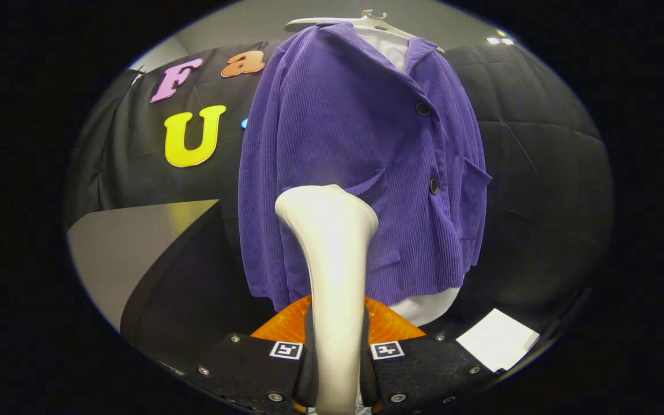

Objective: Iron the clothes twice with a garment steamer, once on the left side and once on the right side.

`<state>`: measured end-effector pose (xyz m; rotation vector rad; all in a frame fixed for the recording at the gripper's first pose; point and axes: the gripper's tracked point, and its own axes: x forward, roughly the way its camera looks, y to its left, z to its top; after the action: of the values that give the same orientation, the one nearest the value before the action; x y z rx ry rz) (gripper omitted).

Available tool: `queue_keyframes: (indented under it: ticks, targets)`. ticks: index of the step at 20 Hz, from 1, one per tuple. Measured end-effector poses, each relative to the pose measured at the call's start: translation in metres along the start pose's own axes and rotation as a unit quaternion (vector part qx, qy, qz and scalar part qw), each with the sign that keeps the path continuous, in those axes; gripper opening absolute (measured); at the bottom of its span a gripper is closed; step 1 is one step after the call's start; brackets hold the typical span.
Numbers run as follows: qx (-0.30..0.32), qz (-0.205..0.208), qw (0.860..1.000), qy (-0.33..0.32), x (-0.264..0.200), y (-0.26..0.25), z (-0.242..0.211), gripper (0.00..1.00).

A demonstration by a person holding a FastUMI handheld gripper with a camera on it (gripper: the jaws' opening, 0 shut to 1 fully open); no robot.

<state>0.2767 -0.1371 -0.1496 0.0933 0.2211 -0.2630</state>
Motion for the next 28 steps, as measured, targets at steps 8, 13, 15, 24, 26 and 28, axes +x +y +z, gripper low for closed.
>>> queue_keyframes:
  ticks: [8,13,15,24,26,28]
  targets:
    - [0.015,-0.014,0.999,0.035,0.004,-0.003,-0.042,0.28]
    - [0.025,-0.02,0.998,0.044,0.0,-0.007,-0.057,0.28]
    - [0.029,-0.029,0.998,0.041,-0.003,-0.012,-0.058,0.28]
    - [0.038,-0.056,0.996,0.056,-0.045,-0.016,-0.087,0.28]
    - [0.033,-0.07,0.996,0.05,-0.059,-0.021,-0.092,0.28]
    - [0.04,-0.083,0.995,0.045,-0.072,-0.024,-0.093,0.28]
